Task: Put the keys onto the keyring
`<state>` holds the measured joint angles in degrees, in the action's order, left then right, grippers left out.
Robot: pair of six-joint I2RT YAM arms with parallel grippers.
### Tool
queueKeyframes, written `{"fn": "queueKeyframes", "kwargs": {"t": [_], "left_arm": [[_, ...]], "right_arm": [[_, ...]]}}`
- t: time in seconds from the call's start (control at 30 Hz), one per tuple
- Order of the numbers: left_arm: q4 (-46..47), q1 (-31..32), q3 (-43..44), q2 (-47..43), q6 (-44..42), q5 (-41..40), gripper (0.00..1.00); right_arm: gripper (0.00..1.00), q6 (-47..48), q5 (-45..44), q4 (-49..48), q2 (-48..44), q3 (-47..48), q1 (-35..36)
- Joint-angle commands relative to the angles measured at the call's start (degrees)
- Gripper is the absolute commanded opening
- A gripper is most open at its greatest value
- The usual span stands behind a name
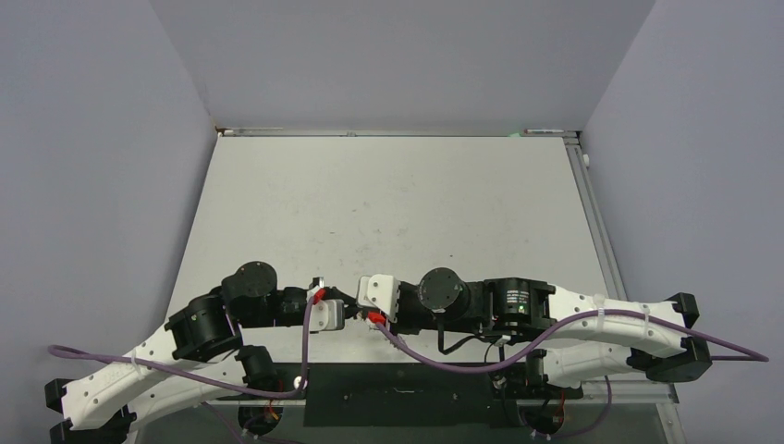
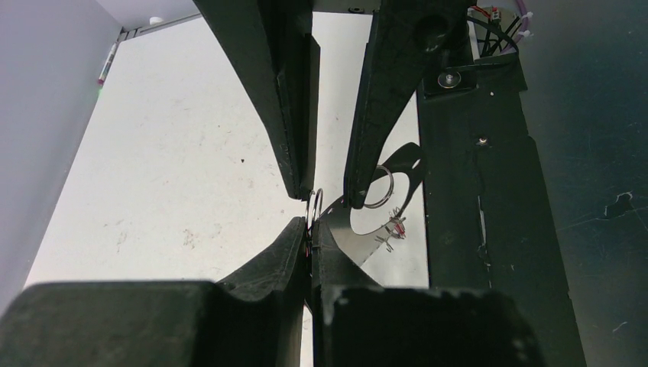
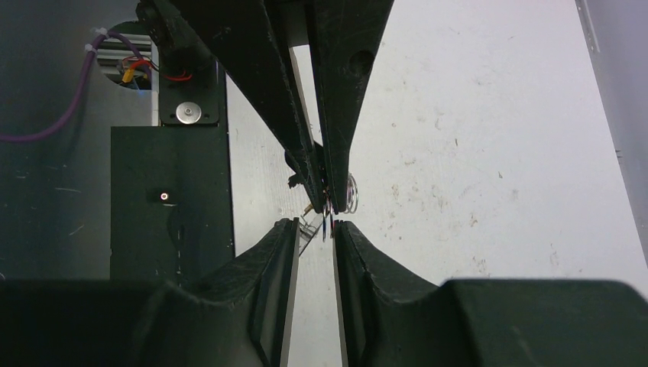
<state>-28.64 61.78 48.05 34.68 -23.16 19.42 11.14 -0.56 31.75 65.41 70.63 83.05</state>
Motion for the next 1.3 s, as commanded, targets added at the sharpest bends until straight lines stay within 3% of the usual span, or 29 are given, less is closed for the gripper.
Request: {"fn": "queueKeyframes", "kwargs": {"t": [0.0, 0.63, 0.83, 0.97, 1.27], "left_arm": [[3.43, 0.1, 3.19, -0.31, -0.14, 1.38, 0.0], [4.39, 0.1, 2.75, -1.35, 0.42, 2.58, 0.0], [4.1, 0.1, 2.83, -1.63, 0.22, 2.47, 0.0], [3.97, 0.1, 3.01, -1.39, 0.2, 2.55, 0.0], [4.22, 0.1, 3.01, -1.29, 0.31, 2.76, 0.0]], "right_arm": [[0.24, 0.2, -0.98, -2.52, 0.41, 1.08, -0.14], [0.07, 0.97, -2.27, -3.42, 2.25, -0.38, -0.15], [0.19, 0.74, -1.99, -2.5, 1.01, -0.38, -0.3], [0.21, 0.64, -1.82, -2.34, 1.06, -0.45, -0.34], [0.05, 1.12, -0.91, -3.01, 1.14, -1.26, -0.5]]}}
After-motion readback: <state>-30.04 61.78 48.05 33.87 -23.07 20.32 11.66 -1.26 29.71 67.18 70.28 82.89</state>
